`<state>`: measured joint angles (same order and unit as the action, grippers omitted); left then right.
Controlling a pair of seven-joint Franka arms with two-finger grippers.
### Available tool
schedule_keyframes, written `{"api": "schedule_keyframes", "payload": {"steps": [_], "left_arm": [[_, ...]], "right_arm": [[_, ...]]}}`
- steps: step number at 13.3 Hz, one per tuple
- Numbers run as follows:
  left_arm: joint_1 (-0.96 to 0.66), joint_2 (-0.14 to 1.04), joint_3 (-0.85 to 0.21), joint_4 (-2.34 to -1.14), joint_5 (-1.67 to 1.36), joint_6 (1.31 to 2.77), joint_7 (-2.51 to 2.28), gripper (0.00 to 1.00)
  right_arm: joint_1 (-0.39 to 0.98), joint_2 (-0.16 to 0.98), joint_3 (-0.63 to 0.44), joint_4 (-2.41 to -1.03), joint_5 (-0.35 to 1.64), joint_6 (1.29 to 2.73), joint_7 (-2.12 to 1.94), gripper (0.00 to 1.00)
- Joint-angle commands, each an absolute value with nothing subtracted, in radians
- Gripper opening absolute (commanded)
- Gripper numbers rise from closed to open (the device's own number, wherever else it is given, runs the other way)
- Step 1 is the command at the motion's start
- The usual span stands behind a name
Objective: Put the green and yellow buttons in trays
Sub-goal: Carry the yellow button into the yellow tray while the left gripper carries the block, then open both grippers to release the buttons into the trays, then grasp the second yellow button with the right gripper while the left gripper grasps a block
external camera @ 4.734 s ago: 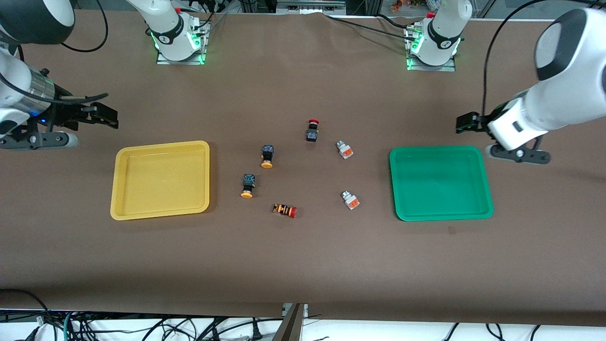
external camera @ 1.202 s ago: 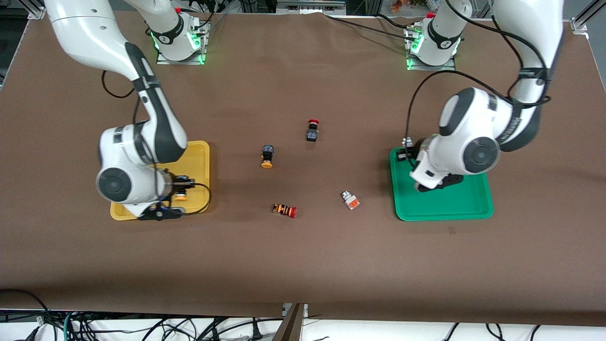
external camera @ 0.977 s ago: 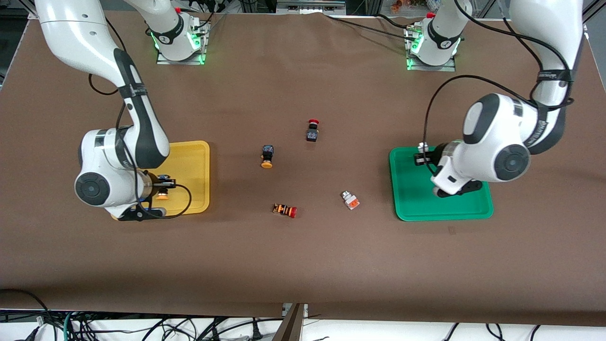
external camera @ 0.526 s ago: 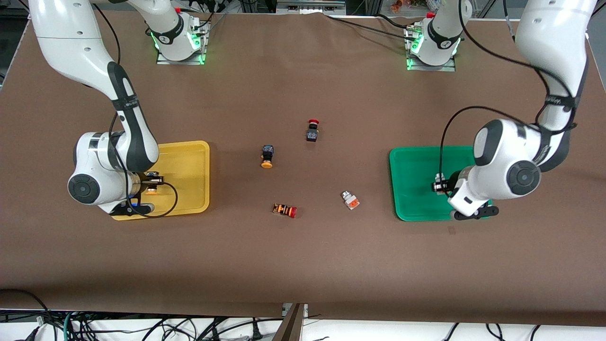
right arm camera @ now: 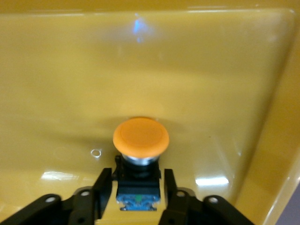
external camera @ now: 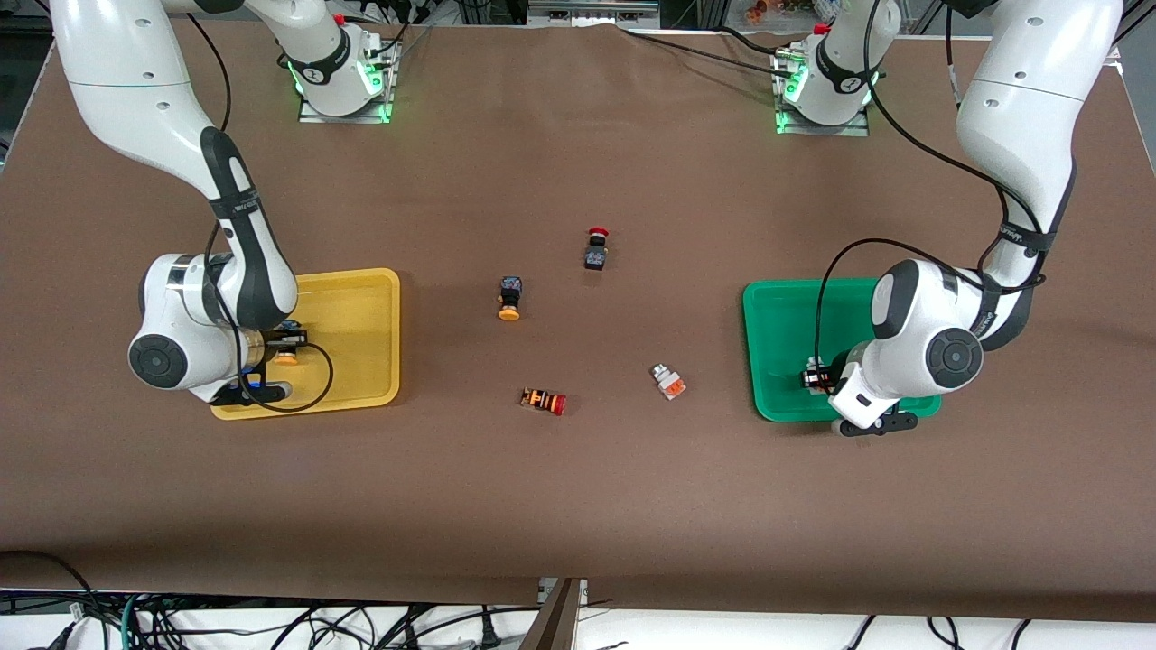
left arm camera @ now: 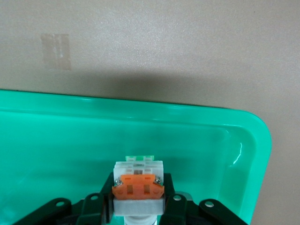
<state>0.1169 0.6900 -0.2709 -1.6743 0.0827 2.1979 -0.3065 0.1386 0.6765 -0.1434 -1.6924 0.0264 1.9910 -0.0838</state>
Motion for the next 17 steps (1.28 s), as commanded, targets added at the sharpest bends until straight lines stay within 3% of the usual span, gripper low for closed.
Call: {"api": "schedule_keyframes", "payload": {"steps": [1,6,10,17], "left_arm": [[0.123,0.690,-0.276,-1.660,0.110,2.192,-0.296,1.00],[0.126,0.640,-0.281,-1.658,0.110,2.106,-0.296,1.00],[0.124,0.566,-0.290,-1.643,0.013,2.033,-0.333,1.00],[0.074,0.523,-0.360,-1.621,-0.072,2.028,-0.624,1.00]], "right_arm": [[0.144,0.641,-0.127,-1.681,0.032,1.987,-0.089,1.00],[0.182,0.624,0.006,-1.601,0.040,1.890,0.087,1.00],[0.254,0.632,0.093,-1.601,0.051,1.905,0.245,1.00],[0.451,0.695,0.109,-1.603,0.124,2.002,0.465,1.00]]}}
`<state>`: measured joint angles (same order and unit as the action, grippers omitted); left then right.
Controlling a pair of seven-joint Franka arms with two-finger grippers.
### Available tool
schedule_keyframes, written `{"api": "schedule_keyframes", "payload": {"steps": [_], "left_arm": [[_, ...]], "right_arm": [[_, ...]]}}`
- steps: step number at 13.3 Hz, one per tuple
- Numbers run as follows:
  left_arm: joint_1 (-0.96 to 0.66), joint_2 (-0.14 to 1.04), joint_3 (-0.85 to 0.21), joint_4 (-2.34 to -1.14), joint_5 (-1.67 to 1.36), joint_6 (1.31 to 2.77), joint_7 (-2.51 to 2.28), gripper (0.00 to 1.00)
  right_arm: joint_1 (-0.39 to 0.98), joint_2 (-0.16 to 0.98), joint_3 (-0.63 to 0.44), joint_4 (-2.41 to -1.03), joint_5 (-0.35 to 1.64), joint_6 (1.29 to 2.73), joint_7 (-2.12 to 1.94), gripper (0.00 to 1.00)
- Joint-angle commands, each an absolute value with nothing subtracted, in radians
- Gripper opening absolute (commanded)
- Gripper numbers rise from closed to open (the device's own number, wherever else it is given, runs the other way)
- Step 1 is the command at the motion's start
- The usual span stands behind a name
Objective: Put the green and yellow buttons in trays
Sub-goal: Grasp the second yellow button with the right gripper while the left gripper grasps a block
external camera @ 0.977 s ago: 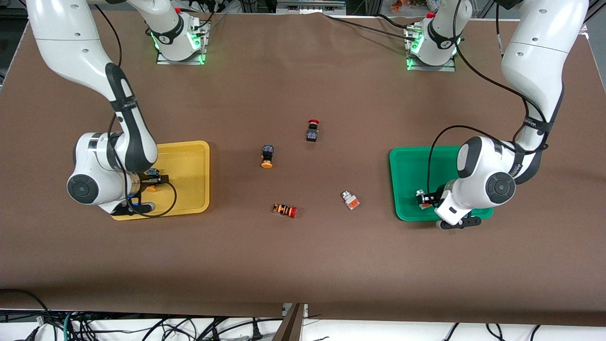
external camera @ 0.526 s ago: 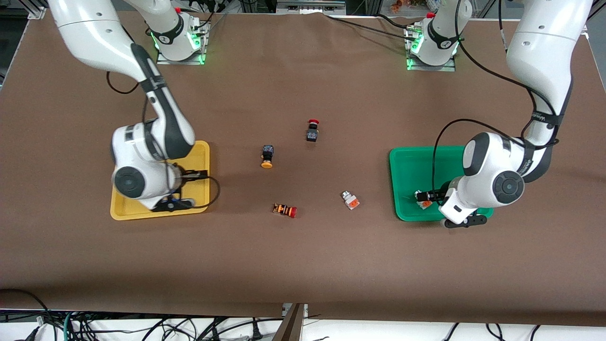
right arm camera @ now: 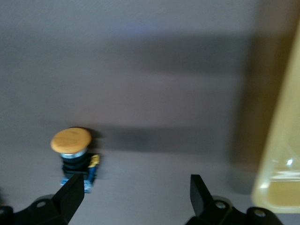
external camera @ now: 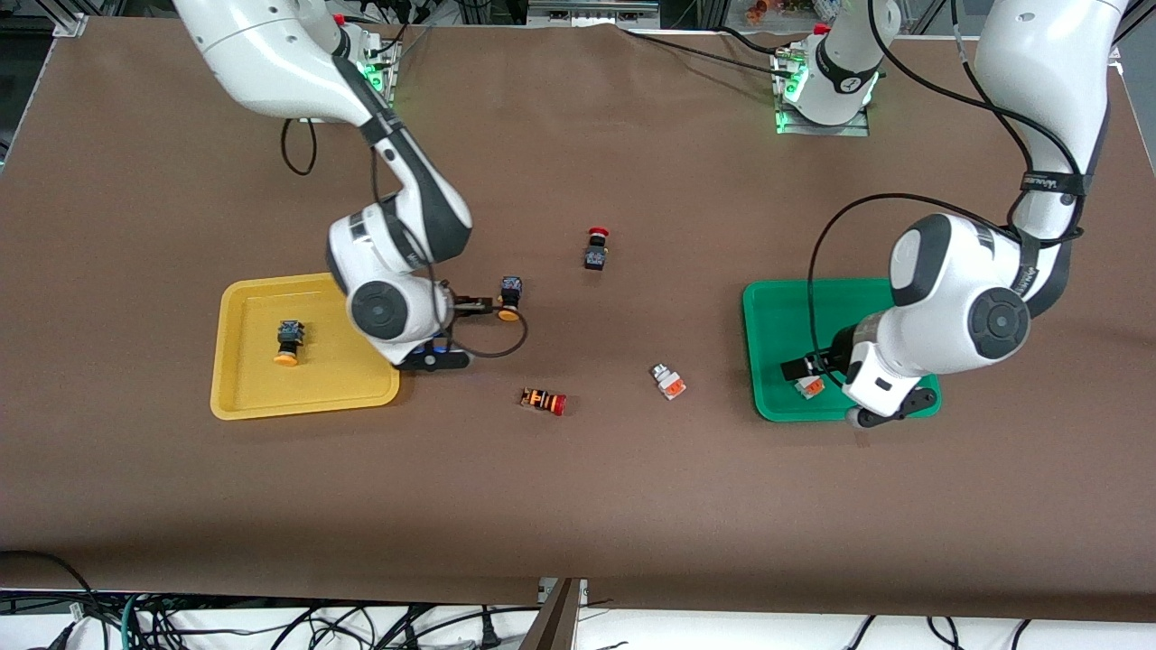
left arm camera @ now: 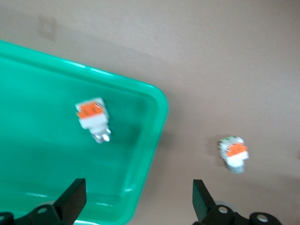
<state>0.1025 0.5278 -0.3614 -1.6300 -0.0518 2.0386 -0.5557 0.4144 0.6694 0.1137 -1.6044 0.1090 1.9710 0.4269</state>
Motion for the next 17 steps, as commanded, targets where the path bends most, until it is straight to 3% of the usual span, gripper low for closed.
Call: {"api": "schedule_keyframes", "payload": {"steps": [1,8,9,10,12,15,17], "left_arm": [[0.055,0.529,-0.360,-1.612,-0.072,2.031,-0.662,1.00],[-0.099,0.649,-0.359,-1.511,-0.072,2.040,-0.923,1.00],[-0.126,0.669,-0.356,-1.506,-0.068,2.052,-0.949,1.00],[-0.146,0.686,-0.354,-1.505,-0.064,2.127,-0.975,1.00],[-0.181,0.733,-0.350,-1.506,-0.058,2.316,-1.025,1.00],[-0.228,0.823,-0.307,-1.505,-0.035,2.465,-1.026,1.00],[-0.267,0.831,-0.250,-1.506,-0.003,2.491,-1.026,1.00]], "right_arm": [[0.474,0.702,0.109,-1.603,0.124,2.017,0.492,1.00],[0.520,0.726,0.109,-1.609,0.126,2.057,0.548,1.00],[0.532,0.729,0.109,-1.612,0.126,2.065,0.570,0.94],[0.540,0.735,0.109,-1.614,0.126,2.068,0.590,0.84],[0.549,0.739,0.109,-1.614,0.126,2.068,0.592,0.50],[0.548,0.739,0.109,-1.614,0.126,2.068,0.592,0.04],[0.535,0.727,0.106,-1.606,0.126,2.057,0.575,0.00]]}}
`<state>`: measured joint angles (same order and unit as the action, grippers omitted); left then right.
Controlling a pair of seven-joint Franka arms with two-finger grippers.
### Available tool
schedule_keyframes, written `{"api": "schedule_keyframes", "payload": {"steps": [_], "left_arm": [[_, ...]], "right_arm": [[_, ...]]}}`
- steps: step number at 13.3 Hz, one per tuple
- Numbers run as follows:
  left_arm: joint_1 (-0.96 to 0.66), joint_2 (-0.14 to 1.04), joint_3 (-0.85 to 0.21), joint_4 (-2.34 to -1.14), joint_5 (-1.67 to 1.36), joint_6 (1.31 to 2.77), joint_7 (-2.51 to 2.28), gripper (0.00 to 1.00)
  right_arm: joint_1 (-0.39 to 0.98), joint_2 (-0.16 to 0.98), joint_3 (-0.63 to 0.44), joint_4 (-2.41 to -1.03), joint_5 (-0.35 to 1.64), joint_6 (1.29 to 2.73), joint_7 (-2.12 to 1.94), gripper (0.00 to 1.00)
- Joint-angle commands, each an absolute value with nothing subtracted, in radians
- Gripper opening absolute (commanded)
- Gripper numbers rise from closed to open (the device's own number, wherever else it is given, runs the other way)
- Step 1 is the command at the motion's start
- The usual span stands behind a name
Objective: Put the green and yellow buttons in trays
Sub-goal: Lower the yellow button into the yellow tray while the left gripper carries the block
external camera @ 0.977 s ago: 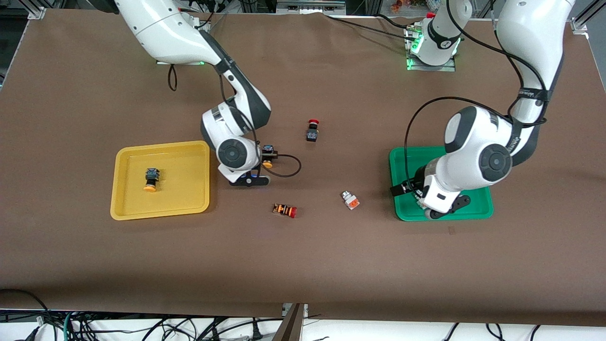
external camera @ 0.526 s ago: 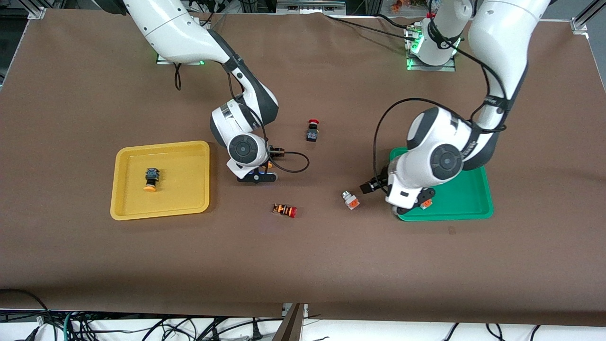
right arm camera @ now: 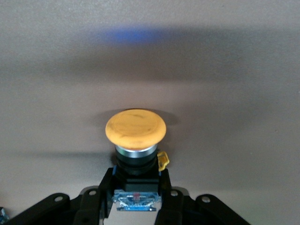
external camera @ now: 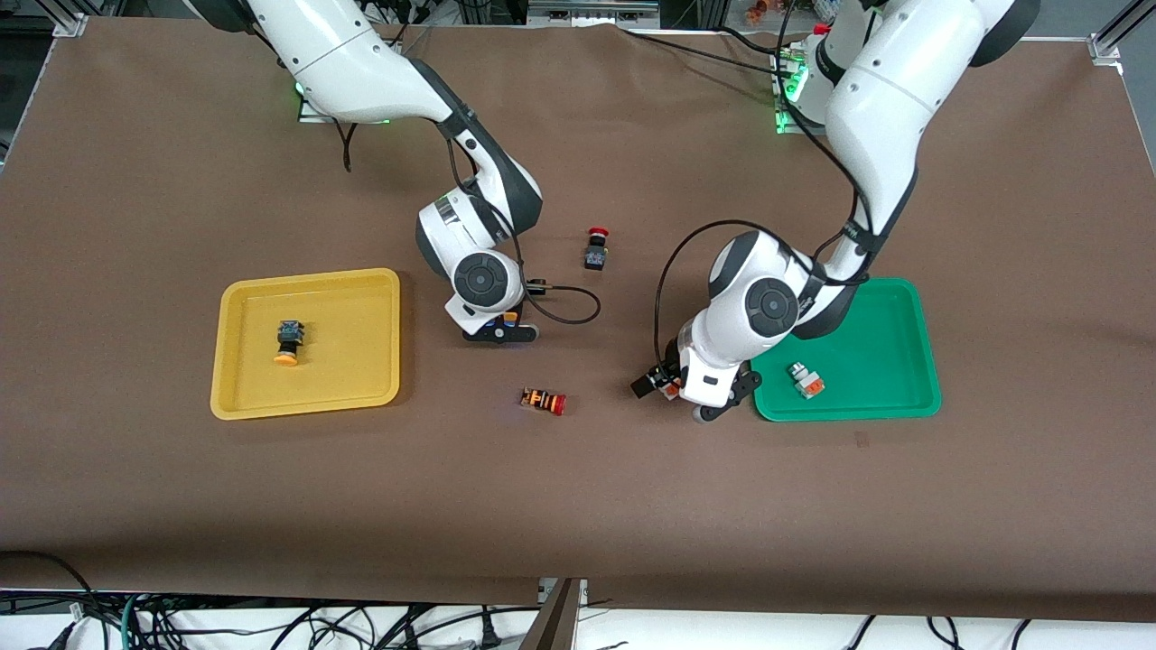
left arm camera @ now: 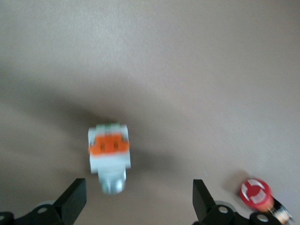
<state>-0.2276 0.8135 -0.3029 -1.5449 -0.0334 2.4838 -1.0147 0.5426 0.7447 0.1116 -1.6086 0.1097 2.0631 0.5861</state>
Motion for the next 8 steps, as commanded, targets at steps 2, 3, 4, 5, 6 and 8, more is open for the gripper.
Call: {"api": "schedule_keyframes", "payload": {"steps": [2,3,4,5,6,8], "left_arm": [[-0.268,0.833,-0.245,-1.505,0.002,2.490,-1.025,1.00],[-0.267,0.831,-0.244,-1.506,0.002,2.487,-1.025,1.00],[-0.268,0.834,-0.244,-1.506,0.002,2.487,-1.025,1.00],[-0.270,0.848,-0.242,-1.506,0.003,2.488,-1.020,1.00],[-0.270,0.854,-0.244,-1.506,0.008,2.488,-1.017,0.92],[-0.270,0.854,-0.244,-1.506,0.018,2.488,-1.014,0.64]], "right_arm": [[0.484,0.686,0.101,-1.597,0.121,2.033,0.543,0.00],[0.453,0.675,0.100,-1.583,0.109,1.999,0.513,0.00],[0.425,0.673,0.089,-1.572,0.107,1.965,0.462,0.00],[0.408,0.667,0.057,-1.562,0.107,1.935,0.398,0.00],[0.400,0.658,0.013,-1.560,0.107,1.909,0.320,0.00],[0.399,0.658,-0.075,-1.563,0.107,1.888,0.171,0.00]]}}
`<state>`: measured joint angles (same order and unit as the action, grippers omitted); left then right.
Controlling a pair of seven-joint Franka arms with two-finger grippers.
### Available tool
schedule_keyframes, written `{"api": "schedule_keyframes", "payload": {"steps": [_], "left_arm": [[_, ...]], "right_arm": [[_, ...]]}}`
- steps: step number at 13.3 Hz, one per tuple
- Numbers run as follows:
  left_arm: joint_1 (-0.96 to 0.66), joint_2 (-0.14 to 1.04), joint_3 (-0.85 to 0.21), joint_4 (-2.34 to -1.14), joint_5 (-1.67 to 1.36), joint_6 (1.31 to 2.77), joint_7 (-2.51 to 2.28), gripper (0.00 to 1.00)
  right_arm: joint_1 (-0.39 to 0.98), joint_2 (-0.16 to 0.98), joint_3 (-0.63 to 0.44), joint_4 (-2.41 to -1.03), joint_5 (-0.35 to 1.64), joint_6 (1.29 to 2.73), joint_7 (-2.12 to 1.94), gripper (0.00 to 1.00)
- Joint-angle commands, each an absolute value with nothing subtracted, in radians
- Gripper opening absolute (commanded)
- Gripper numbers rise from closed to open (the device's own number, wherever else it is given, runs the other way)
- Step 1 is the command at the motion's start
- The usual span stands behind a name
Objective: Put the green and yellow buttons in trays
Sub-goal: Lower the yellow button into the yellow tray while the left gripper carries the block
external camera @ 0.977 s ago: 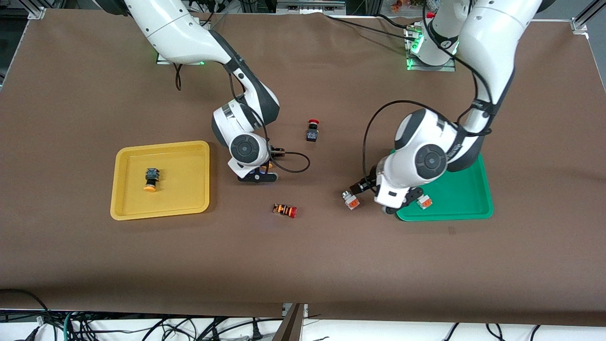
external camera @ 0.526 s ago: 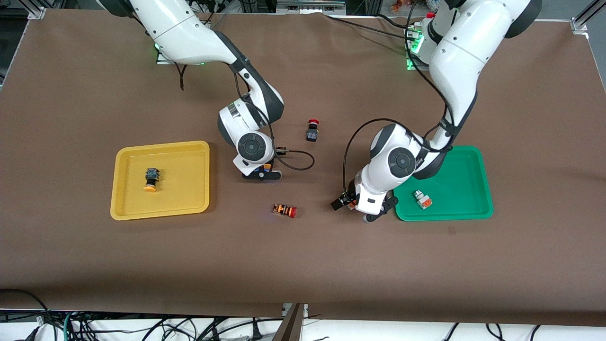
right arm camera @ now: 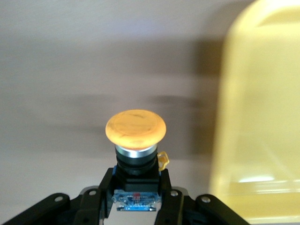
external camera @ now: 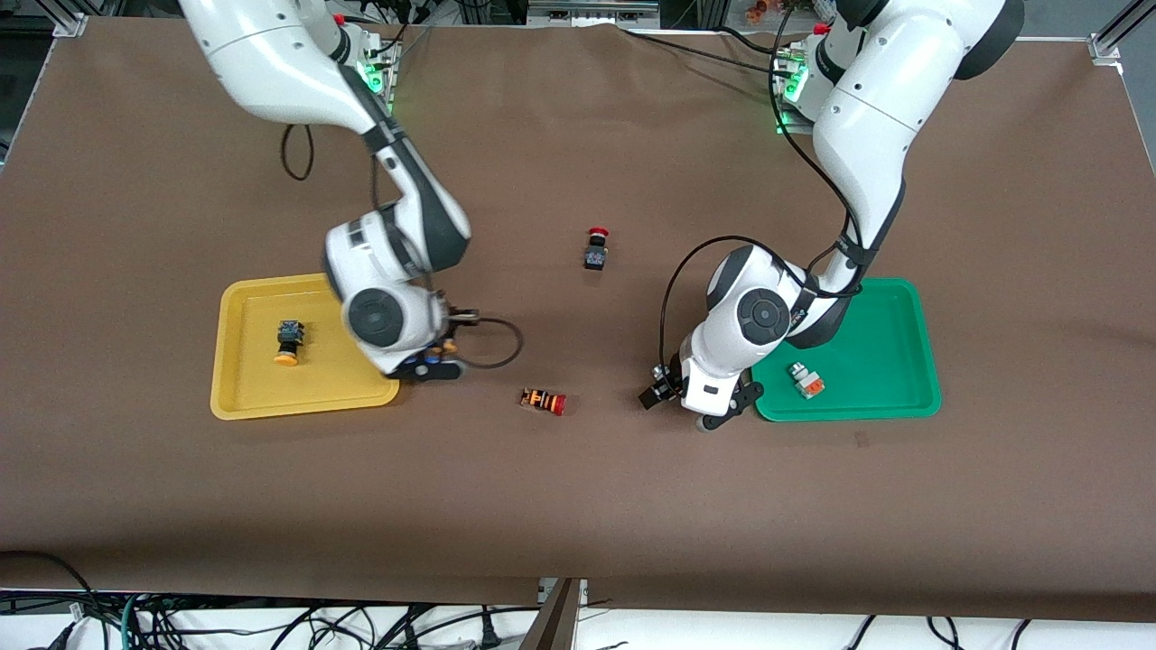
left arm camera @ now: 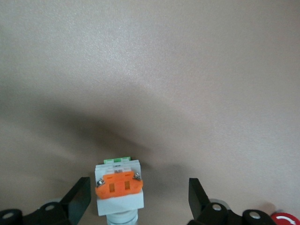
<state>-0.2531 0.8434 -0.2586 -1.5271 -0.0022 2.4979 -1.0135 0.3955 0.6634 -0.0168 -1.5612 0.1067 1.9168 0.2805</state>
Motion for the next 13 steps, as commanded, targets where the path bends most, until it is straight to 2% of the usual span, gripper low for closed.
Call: {"api": "schedule_keyframes", "payload": {"steps": [1,3,4,6,8,9,10,11,13], "left_arm": [[-0.270,0.856,-0.244,-1.506,0.018,2.490,-1.014,0.51],[-0.270,0.857,-0.244,-1.506,0.018,2.488,-1.014,0.36],[-0.268,0.856,-0.244,-1.505,0.017,2.488,-1.017,0.23],[-0.262,0.845,-0.244,-1.505,0.018,2.484,-1.017,0.11],[-0.242,0.812,-0.245,-1.502,0.020,2.412,-1.014,0.10],[-0.233,0.787,-0.245,-1.500,0.020,2.342,-0.999,0.10],[-0.216,0.758,-0.252,-1.500,0.009,2.262,-0.958,0.11],[-0.197,0.718,-0.256,-1.500,0.002,2.167,-0.916,0.12],[-0.161,0.658,-0.258,-1.500,-0.017,2.001,-0.833,0.12]], "right_arm": [[0.397,0.663,-0.110,-1.566,0.107,1.884,0.120,0.00],[0.397,0.669,-0.155,-1.575,0.107,1.885,0.097,0.00],[0.394,0.672,-0.167,-1.578,0.106,1.885,0.088,0.00],[0.374,0.684,-0.175,-1.583,0.106,1.890,0.052,0.00],[0.339,0.704,-0.175,-1.589,0.106,1.902,0.014,0.01],[0.334,0.707,-0.175,-1.589,0.107,1.902,0.012,0.27],[0.334,0.706,-0.175,-1.588,0.110,1.901,0.012,0.82],[0.334,0.700,-0.175,-1.579,0.115,1.893,0.012,1.00],[0.336,0.680,-0.175,-1.548,0.123,1.887,0.009,1.00]]}}
